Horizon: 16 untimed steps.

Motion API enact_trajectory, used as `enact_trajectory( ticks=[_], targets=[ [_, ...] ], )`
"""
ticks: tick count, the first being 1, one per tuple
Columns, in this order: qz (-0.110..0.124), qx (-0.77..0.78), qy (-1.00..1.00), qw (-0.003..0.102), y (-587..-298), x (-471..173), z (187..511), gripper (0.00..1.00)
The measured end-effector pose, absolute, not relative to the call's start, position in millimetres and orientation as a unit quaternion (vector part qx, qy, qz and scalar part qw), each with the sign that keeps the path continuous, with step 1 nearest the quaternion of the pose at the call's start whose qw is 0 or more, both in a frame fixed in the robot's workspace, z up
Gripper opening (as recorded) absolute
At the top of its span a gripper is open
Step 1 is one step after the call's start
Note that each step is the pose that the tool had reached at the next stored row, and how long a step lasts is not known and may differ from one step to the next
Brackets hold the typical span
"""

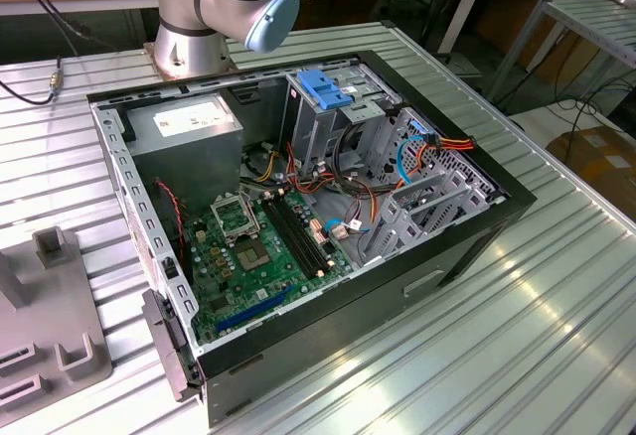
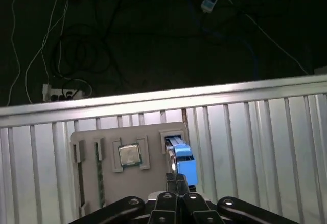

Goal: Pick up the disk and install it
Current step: 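Pick up the disk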

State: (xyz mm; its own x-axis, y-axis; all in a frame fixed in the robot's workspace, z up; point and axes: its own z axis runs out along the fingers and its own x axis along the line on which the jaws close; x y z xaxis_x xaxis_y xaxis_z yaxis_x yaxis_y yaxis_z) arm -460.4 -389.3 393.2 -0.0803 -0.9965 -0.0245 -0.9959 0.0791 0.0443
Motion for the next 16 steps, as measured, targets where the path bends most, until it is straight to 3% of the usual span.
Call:
enact_trajectory(
  ticks=[9, 16],
  targets=[
    [-0.022, 0.754, -0.656, 0.007, -389.3, -460.4, 391.8, 0.1],
    [-0.021, 0.722, -0.692, 0.005, -389.3, -459.0, 386.5, 0.1]
  ],
)
